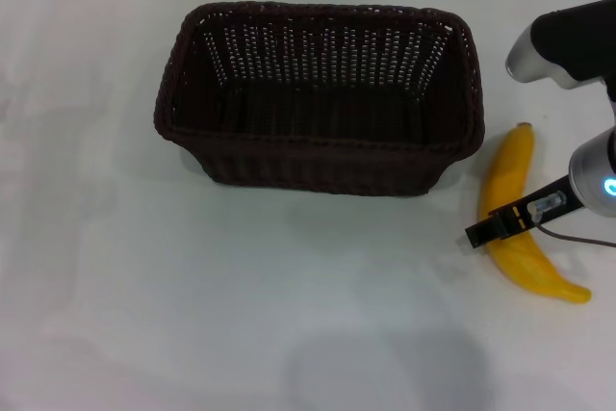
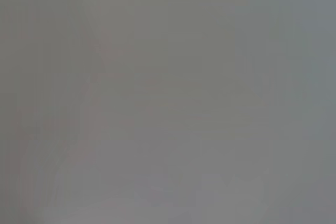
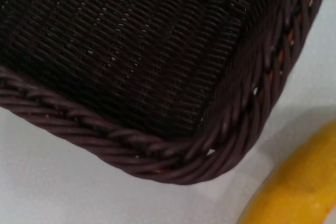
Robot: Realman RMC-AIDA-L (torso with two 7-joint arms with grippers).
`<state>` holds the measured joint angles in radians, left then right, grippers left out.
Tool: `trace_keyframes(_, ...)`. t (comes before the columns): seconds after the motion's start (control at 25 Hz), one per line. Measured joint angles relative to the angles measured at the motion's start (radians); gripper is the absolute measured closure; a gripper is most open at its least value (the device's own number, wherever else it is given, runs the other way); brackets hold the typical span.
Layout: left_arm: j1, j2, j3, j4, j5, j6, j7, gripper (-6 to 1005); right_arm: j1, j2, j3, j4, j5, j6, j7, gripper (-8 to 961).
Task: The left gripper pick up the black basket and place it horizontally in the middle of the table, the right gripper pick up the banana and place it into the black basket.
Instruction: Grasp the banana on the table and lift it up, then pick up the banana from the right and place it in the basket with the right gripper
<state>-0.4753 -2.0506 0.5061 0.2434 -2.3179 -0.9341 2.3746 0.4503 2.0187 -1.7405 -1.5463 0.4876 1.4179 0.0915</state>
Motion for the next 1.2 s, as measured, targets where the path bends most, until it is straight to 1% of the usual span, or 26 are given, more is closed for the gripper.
trace_keyframes(0.16, 0.000, 0.004, 0.000, 0.002, 0.000, 0.000, 0.000, 133, 0.001, -0.001, -0.001, 0.009, -0.008, -0.005, 0.001, 145)
trace_keyframes(0.24, -0.001, 0.007, 0.000, 0.001, 0.000, 0.001, 0.000, 133, -0.001, -0.002, -0.001, 0.010, -0.016, -0.008, 0.002, 210)
trace_keyframes(0.4, 0.000, 0.005, 0.000, 0.004, 0.000, 0.002, 0.000, 133, 0.000, -0.002, -0.003, 0.012, -0.028, -0.007, 0.003, 340)
trace_keyframes(0.52, 0.000, 0.005, 0.000, 0.004, 0.000, 0.002, 0.000, 133, -0.001, -0.002, -0.003, 0.018, -0.033, -0.015, 0.006, 467)
trace_keyframes(0.76, 0.002, 0.001, -0.001, 0.001, 0.000, 0.002, 0.000, 132, -0.012, -0.006, 0.012, 0.011, -0.070, -0.017, 0.006, 454)
trace_keyframes(0.92, 0.002, 0.000, -0.002, 0.000, -0.002, 0.002, 0.000, 132, -0.020, -0.008, 0.047, 0.000, -0.083, -0.018, -0.036, 445)
trace_keyframes(1.04, 0.001, -0.001, -0.002, 0.000, -0.004, 0.001, -0.002, 132, -0.023, -0.009, 0.098, -0.008, -0.126, -0.019, -0.076, 438)
trace_keyframes(1.2, -0.001, -0.002, -0.001, 0.000, -0.014, 0.000, -0.003, 132, -0.011, -0.009, 0.221, -0.012, -0.174, -0.059, -0.174, 429)
